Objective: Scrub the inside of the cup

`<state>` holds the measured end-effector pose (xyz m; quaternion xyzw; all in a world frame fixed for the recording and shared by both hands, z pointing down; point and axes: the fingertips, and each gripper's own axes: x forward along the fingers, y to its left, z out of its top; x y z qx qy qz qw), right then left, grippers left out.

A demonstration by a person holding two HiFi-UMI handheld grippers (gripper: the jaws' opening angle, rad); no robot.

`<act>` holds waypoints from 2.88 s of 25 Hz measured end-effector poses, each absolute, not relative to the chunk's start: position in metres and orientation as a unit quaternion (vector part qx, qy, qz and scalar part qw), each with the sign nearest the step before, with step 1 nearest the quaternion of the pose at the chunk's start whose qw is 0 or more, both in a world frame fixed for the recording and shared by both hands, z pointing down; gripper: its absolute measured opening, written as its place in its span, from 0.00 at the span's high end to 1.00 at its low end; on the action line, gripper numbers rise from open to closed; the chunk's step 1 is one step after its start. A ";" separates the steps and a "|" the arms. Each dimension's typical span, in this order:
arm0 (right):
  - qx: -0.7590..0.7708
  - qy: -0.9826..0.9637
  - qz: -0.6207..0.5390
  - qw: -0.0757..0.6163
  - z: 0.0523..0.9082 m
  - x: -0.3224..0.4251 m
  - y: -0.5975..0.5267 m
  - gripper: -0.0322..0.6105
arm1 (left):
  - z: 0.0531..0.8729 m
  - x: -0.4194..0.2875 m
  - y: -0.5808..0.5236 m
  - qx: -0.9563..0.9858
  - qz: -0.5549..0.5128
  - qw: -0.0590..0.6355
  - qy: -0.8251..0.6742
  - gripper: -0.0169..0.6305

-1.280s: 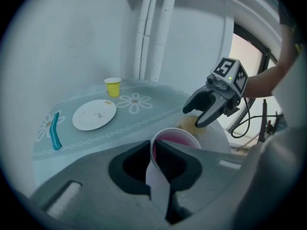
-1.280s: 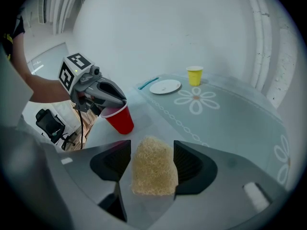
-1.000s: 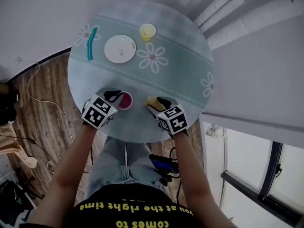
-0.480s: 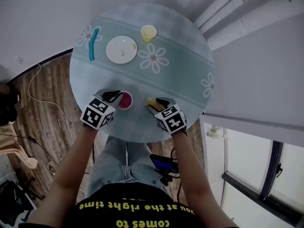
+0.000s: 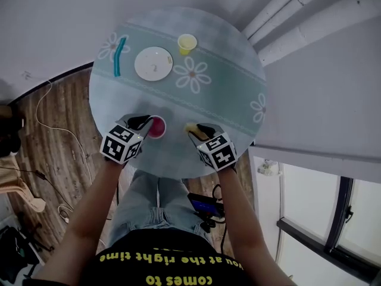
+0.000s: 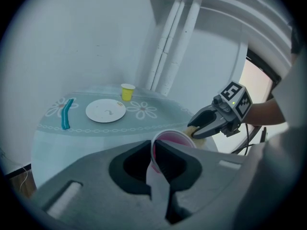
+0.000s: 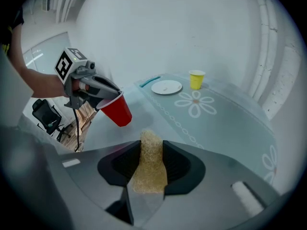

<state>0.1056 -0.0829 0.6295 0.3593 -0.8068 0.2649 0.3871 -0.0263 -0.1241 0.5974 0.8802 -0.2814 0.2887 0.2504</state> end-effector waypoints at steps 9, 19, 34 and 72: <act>0.377 -0.822 0.247 0.347 0.590 0.103 -0.087 0.72 | 0.576 -0.026 -0.126 0.885 0.261 0.242 -0.300 0.92; 0.399 -0.846 0.200 0.291 0.537 0.096 -0.098 0.72 | 0.539 -0.028 -0.134 0.894 0.234 0.209 -0.320 0.92; 0.443 -0.868 0.102 0.200 0.446 0.089 -0.131 0.73 | 0.470 -0.026 -0.154 0.910 0.177 0.143 -0.345 0.92; 0.488 -0.872 0.035 0.003 0.313 0.087 -0.128 0.73 | 0.313 -0.027 -0.137 0.927 -0.087 0.063 -0.359 0.93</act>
